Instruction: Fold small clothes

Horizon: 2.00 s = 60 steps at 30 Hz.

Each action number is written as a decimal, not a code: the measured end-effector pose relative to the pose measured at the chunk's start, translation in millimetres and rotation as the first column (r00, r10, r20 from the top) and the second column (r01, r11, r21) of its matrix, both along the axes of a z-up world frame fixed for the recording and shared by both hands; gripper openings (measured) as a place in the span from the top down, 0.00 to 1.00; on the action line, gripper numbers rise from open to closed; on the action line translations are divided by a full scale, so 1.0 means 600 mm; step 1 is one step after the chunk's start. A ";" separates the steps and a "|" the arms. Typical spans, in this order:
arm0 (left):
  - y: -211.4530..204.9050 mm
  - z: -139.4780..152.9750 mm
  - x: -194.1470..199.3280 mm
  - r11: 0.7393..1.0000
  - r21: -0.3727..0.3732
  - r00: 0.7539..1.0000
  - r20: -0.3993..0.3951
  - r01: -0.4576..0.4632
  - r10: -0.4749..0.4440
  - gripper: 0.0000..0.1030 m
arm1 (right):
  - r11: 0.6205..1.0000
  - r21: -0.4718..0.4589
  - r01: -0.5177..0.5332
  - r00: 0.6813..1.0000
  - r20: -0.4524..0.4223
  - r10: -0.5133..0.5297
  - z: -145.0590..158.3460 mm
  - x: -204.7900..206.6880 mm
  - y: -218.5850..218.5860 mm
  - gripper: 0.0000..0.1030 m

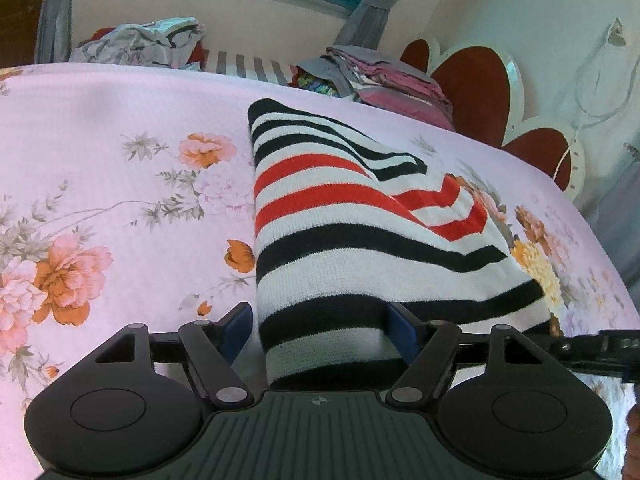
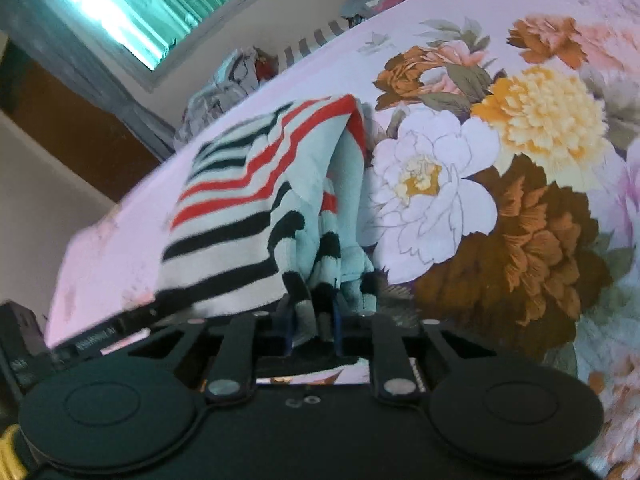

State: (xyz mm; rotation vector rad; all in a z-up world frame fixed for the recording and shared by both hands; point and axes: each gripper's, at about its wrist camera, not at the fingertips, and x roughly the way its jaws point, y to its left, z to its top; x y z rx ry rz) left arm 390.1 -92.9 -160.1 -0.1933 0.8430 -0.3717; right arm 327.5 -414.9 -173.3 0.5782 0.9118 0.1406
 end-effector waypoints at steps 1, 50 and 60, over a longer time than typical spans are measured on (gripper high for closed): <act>-0.002 -0.001 0.000 1.000 0.002 1.000 -0.004 0.005 -0.005 0.30 | 1.000 -0.002 0.012 1.000 -0.027 -0.012 -0.012 0.001 -0.004 0.83; -0.035 0.028 0.177 0.997 0.011 0.997 -0.016 -0.082 0.082 0.27 | 0.985 -0.147 0.088 0.996 0.043 -0.083 0.035 0.220 0.003 0.55; -0.035 -0.020 0.201 0.995 0.013 0.995 -0.024 -0.100 0.100 0.23 | 0.958 -0.287 0.009 0.986 0.165 0.040 0.019 0.243 0.039 0.84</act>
